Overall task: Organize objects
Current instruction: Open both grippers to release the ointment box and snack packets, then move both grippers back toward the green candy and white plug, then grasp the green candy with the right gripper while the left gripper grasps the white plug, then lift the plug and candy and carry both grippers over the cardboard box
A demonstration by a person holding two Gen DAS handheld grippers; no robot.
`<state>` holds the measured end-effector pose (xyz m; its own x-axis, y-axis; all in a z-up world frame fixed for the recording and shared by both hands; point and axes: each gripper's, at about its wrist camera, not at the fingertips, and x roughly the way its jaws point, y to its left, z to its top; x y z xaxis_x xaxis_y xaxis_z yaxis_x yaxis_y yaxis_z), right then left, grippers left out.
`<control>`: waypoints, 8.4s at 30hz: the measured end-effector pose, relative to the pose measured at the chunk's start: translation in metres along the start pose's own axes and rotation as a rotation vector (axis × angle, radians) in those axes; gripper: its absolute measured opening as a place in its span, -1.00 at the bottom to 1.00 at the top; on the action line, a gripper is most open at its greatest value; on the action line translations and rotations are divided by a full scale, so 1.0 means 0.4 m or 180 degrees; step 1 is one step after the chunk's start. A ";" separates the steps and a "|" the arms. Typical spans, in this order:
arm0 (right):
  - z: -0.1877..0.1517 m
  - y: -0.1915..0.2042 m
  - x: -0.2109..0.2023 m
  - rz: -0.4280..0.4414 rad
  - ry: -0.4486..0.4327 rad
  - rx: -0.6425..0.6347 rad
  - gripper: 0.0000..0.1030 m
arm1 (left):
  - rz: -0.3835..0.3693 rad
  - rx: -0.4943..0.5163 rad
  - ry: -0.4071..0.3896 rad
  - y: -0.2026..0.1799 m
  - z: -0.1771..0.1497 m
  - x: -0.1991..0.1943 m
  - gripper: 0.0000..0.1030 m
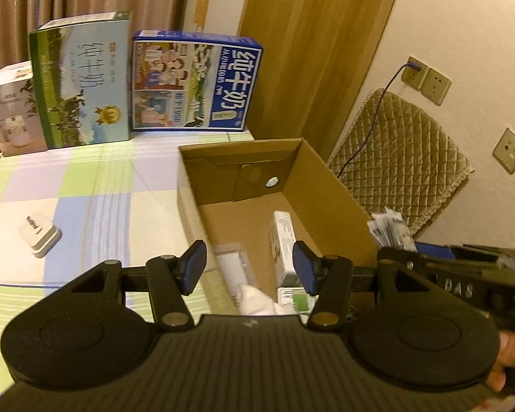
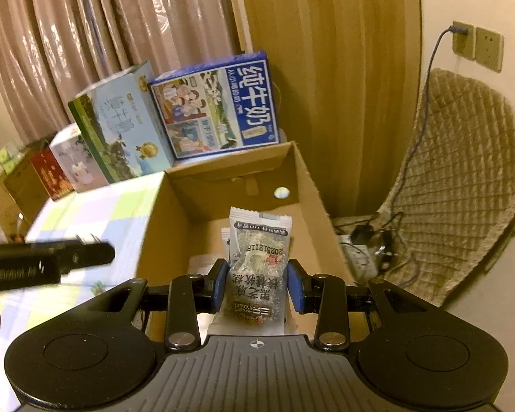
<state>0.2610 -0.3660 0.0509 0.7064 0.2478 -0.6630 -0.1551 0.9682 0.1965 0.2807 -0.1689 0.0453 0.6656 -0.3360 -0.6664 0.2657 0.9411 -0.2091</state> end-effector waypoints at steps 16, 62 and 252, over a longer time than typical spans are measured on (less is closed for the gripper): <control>-0.045 0.030 -0.066 0.0149 -0.0064 0.0189 0.22 | 0.0193 -0.0134 0.0011 0.097 -0.073 -0.096 0.34; -0.209 0.537 -0.027 0.0617 -0.0227 -0.0892 0.96 | 0.1190 -0.0395 -0.0106 0.571 -0.279 -0.406 0.98; -0.093 0.016 -0.152 -0.0310 -0.0235 -0.0275 -0.57 | -0.0150 0.0348 0.0207 -0.173 -0.135 -0.061 0.18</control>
<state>0.1915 -0.3736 0.0655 0.7694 0.1524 -0.6203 -0.1402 0.9877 0.0688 0.2086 -0.2237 0.0372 0.6050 -0.3732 -0.7033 0.3724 0.9134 -0.1643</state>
